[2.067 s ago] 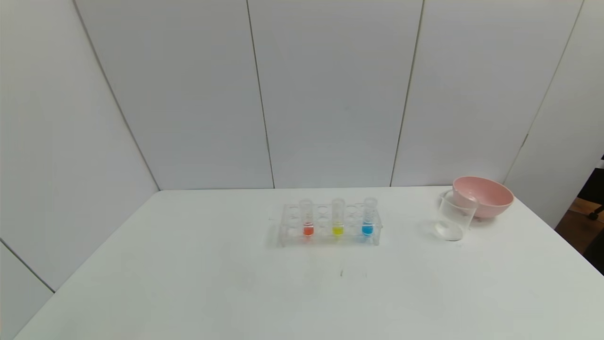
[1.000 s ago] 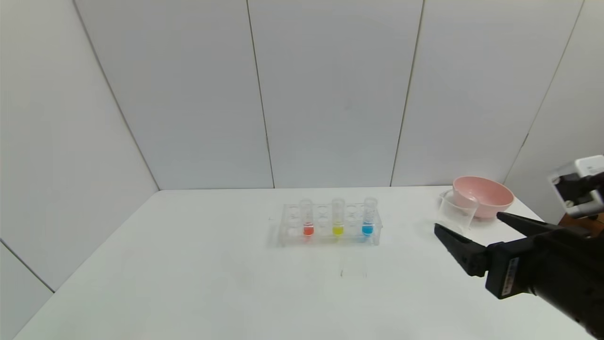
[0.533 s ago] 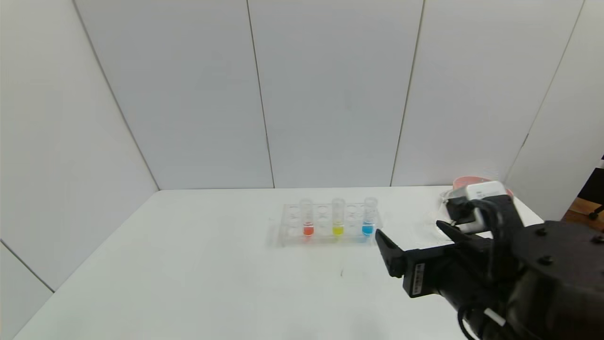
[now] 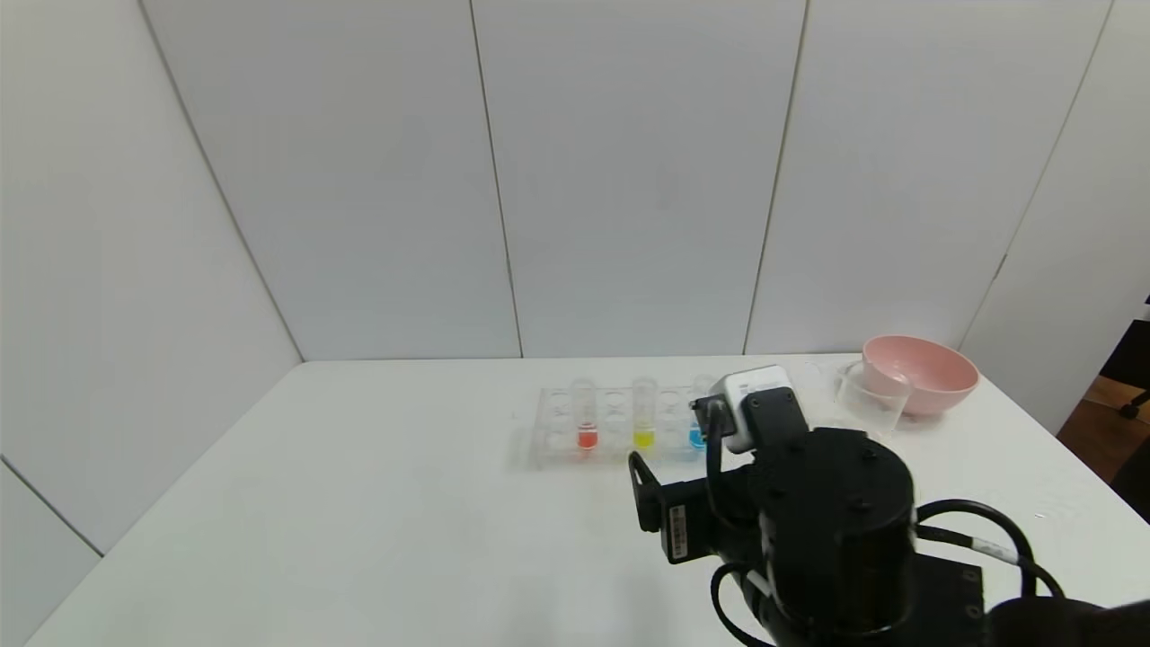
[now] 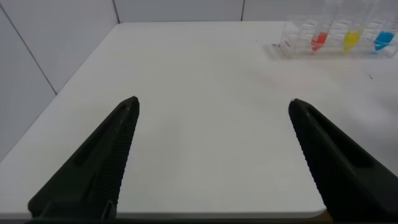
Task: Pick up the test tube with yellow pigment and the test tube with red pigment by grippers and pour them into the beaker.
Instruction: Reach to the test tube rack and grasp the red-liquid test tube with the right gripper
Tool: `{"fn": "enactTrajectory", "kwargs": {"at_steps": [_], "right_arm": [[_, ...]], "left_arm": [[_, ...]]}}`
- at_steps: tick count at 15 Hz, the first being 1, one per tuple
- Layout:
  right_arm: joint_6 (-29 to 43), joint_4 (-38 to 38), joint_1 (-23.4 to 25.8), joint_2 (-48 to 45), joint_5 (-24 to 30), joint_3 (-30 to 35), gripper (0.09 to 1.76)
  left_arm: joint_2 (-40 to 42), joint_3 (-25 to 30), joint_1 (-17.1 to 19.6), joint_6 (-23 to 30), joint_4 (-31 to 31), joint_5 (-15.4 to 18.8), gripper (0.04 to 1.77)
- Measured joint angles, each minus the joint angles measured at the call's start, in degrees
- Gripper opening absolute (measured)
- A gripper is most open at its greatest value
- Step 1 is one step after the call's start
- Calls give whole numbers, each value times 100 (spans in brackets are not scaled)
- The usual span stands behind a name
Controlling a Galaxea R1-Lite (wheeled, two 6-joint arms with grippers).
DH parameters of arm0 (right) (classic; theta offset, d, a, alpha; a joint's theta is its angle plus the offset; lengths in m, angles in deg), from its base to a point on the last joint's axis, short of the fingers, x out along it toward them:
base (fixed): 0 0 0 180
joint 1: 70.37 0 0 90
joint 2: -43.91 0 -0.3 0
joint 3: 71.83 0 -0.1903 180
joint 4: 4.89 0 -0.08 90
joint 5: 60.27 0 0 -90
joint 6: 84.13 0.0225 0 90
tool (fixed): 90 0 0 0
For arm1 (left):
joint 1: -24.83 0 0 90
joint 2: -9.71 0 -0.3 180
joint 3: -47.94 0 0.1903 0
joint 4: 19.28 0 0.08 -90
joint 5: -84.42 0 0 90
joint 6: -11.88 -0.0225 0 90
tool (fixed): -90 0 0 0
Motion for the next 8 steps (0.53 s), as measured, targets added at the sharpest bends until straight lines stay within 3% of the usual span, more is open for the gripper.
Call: {"fn": "enactTrajectory", "kwargs": {"at_steps": [8], "right_arm": [[356,-544,-160,1265,-40,-1231,171]], "left_arm": [[0,0,0,0,0,-2,172]]}}
